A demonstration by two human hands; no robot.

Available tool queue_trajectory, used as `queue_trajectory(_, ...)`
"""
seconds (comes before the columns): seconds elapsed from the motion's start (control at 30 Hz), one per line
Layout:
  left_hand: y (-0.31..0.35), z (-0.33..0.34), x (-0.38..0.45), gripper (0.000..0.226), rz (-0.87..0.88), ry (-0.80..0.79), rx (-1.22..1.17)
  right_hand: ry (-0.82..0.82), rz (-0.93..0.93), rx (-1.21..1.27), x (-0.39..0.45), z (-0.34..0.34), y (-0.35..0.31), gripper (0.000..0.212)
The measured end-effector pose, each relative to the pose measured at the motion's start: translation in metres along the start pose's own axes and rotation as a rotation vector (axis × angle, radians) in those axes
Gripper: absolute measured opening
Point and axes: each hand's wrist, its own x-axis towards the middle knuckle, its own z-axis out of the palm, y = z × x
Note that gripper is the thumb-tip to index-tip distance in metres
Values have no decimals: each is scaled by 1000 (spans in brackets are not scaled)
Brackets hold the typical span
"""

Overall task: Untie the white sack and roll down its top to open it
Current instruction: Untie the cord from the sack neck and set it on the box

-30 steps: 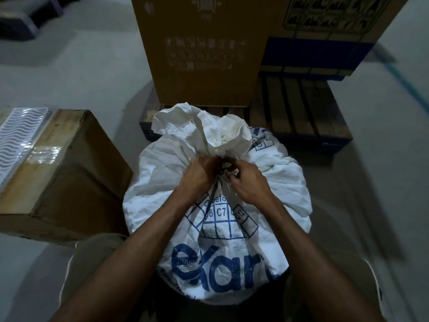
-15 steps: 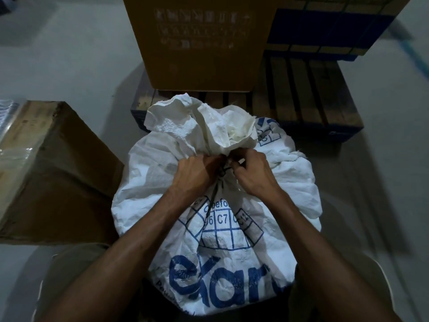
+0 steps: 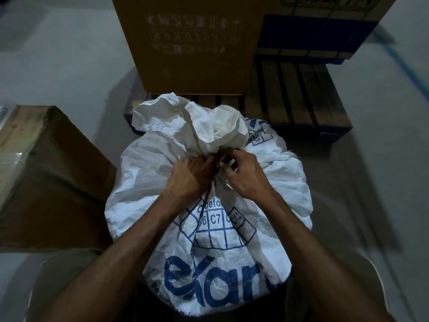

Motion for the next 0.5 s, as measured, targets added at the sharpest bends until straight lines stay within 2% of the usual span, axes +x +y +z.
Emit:
queue_trajectory(0.13,2,-10,-2,24,-2,-38,-84,-22,-63,-72,-9,-3,2,20)
queue_trajectory(0.3,-4,-27,-15,14,-3,-6,-312,-13,-94,-18,-21,-7,-1,43)
queue_trajectory(0.4,-13,-37,-13,9,-173,-82,-464,7,-101,-37,-20,-4,6,24)
queue_trajectory(0.5,-22,-39,-16,4,-216,-81,-536,61,-155,-71,-18,1,9,24)
